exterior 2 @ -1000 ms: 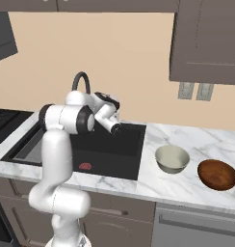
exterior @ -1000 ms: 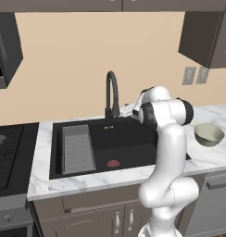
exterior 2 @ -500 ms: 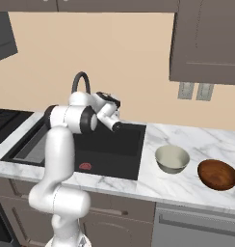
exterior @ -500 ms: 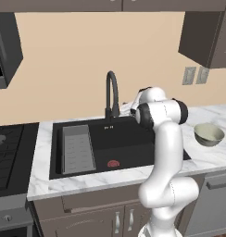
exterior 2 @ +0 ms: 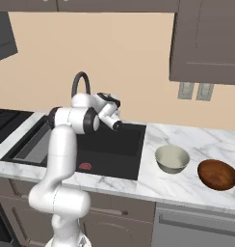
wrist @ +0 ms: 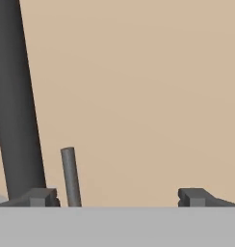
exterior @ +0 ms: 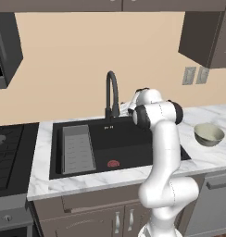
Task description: Rinse each bowl for a few seconds and place them down in the sink or on the counter.
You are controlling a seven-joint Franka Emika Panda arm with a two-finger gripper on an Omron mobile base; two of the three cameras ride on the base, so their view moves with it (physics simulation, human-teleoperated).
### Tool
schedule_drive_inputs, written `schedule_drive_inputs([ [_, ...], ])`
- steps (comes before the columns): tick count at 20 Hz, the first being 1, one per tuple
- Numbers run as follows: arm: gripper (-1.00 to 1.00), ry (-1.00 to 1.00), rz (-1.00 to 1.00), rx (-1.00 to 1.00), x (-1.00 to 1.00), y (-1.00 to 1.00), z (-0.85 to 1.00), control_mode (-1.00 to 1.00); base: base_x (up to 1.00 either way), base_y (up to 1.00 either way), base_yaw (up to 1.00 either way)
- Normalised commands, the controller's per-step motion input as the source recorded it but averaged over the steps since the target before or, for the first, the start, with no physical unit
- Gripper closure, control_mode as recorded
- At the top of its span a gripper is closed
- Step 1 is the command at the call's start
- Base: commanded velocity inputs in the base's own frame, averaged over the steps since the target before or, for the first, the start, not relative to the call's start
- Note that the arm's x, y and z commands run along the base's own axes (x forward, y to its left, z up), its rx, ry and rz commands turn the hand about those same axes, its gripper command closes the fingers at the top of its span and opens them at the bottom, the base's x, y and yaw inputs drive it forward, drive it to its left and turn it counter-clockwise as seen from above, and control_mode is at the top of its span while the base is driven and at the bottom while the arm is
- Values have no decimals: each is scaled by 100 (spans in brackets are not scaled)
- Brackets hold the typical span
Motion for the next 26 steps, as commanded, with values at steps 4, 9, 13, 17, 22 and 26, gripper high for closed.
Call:
schedule_drive_inputs([
  [4,-100,0,0,0,27,2,-7,-100,0,0,0],
  [9,-100,0,0,1,26,0,-6,-100,0,0,0],
  [13,-100,0,0,1,27,0,-2,-100,0,0,0],
  [17,-100,0,0,0,20,0,-3,-100,0,0,0],
  [22,-100,0,0,0,17,0,-7,-100,0,0,0],
  [26,-100,0,0,1,6,-4,-8,-100,0,0,0],
])
